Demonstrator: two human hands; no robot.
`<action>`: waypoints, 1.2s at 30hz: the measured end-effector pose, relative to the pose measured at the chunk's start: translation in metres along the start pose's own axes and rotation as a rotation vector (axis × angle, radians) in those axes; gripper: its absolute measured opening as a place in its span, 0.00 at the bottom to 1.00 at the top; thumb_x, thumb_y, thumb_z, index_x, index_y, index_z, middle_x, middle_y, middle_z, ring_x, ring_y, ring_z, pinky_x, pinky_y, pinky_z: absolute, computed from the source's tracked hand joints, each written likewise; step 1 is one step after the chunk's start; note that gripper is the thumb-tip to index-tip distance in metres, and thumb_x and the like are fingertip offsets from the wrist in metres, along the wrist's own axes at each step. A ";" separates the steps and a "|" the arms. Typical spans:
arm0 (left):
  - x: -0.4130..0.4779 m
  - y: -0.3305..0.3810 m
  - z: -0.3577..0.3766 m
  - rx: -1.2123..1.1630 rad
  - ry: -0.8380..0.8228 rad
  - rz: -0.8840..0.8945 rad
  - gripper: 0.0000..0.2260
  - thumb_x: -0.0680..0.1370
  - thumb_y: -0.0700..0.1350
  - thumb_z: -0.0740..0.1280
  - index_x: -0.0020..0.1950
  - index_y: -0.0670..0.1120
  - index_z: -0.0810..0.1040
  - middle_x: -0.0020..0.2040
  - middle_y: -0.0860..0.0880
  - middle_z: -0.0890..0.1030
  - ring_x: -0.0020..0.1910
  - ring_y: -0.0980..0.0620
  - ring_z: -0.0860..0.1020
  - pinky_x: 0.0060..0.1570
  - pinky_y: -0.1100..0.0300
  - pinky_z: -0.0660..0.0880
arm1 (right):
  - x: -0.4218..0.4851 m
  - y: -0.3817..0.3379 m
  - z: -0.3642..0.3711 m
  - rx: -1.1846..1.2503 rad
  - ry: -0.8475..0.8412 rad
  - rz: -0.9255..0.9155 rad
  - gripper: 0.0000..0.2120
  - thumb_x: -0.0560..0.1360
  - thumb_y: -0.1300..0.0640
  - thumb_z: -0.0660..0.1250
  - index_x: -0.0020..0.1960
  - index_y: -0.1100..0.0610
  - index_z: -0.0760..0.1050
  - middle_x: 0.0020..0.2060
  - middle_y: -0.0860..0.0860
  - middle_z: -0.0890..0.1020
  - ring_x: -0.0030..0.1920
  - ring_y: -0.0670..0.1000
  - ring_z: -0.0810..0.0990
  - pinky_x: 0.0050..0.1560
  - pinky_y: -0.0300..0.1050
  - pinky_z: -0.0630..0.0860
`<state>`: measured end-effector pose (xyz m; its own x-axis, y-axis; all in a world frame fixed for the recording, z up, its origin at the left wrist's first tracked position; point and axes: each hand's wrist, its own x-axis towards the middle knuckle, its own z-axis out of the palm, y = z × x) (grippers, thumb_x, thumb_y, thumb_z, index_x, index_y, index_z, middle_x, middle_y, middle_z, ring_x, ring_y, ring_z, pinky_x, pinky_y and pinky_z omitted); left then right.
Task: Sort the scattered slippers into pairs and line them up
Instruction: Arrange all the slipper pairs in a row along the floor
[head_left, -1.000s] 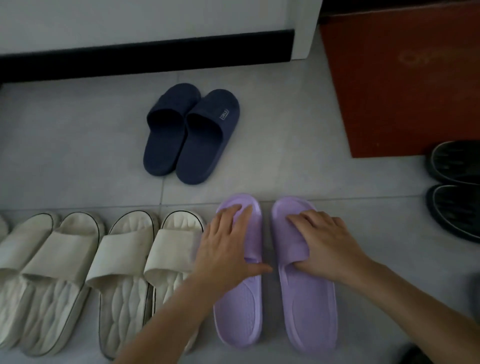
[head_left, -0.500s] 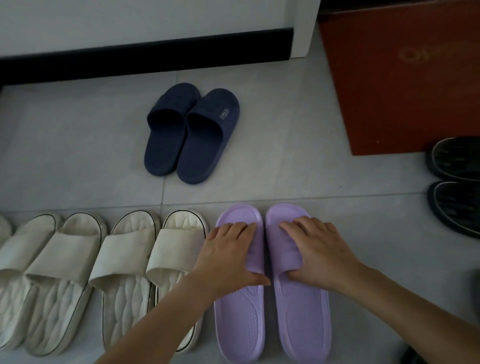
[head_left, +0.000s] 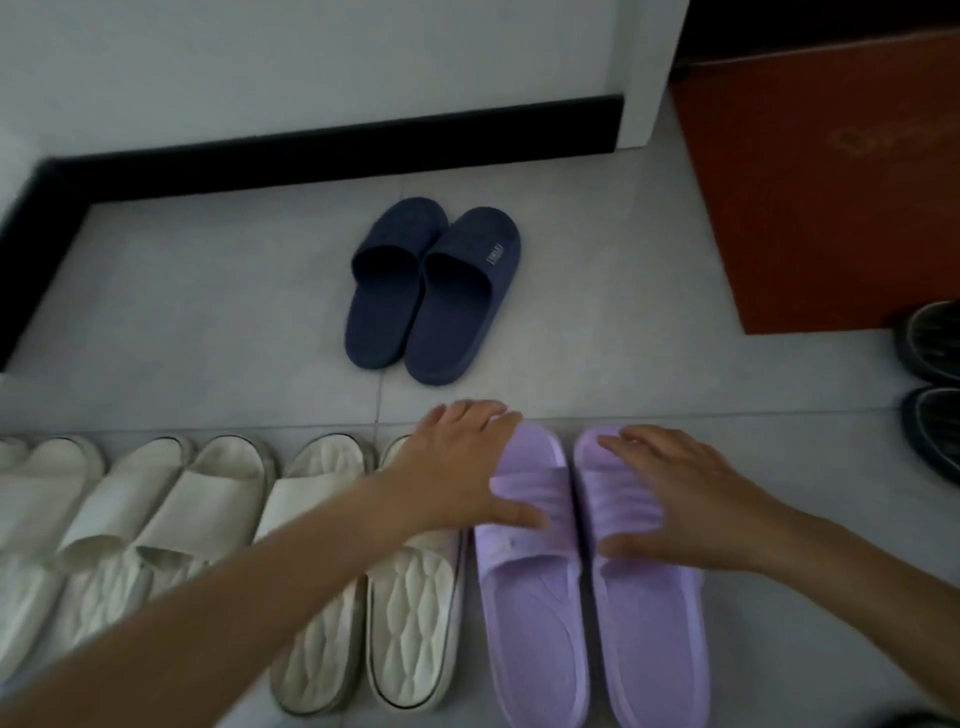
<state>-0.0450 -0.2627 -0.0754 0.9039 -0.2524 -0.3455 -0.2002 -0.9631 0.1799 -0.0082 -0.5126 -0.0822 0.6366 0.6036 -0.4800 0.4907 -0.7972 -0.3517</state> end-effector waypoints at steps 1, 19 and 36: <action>0.000 -0.016 -0.016 0.034 -0.017 0.006 0.49 0.61 0.77 0.58 0.75 0.49 0.57 0.74 0.49 0.61 0.72 0.48 0.60 0.71 0.51 0.55 | 0.002 -0.002 -0.009 0.008 -0.010 -0.004 0.53 0.57 0.21 0.56 0.75 0.44 0.48 0.75 0.47 0.53 0.74 0.49 0.53 0.72 0.46 0.55; 0.138 -0.186 -0.063 0.091 0.255 -0.280 0.31 0.77 0.48 0.63 0.75 0.43 0.53 0.73 0.41 0.60 0.69 0.39 0.62 0.59 0.48 0.69 | 0.234 -0.086 -0.093 -0.011 0.267 0.357 0.33 0.77 0.48 0.62 0.74 0.54 0.49 0.65 0.61 0.67 0.62 0.60 0.71 0.54 0.53 0.73; 0.121 -0.121 -0.095 -0.305 0.403 -0.081 0.26 0.73 0.37 0.61 0.71 0.45 0.66 0.62 0.37 0.76 0.56 0.38 0.76 0.55 0.52 0.71 | 0.065 0.034 -0.137 0.028 0.513 0.290 0.14 0.75 0.61 0.58 0.60 0.54 0.74 0.48 0.57 0.83 0.47 0.59 0.80 0.45 0.48 0.74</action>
<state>0.1246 -0.1681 -0.0516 0.9979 -0.0645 0.0024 -0.0587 -0.8917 0.4488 0.1319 -0.4991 -0.0154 0.9522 0.2842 -0.1120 0.2425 -0.9263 -0.2884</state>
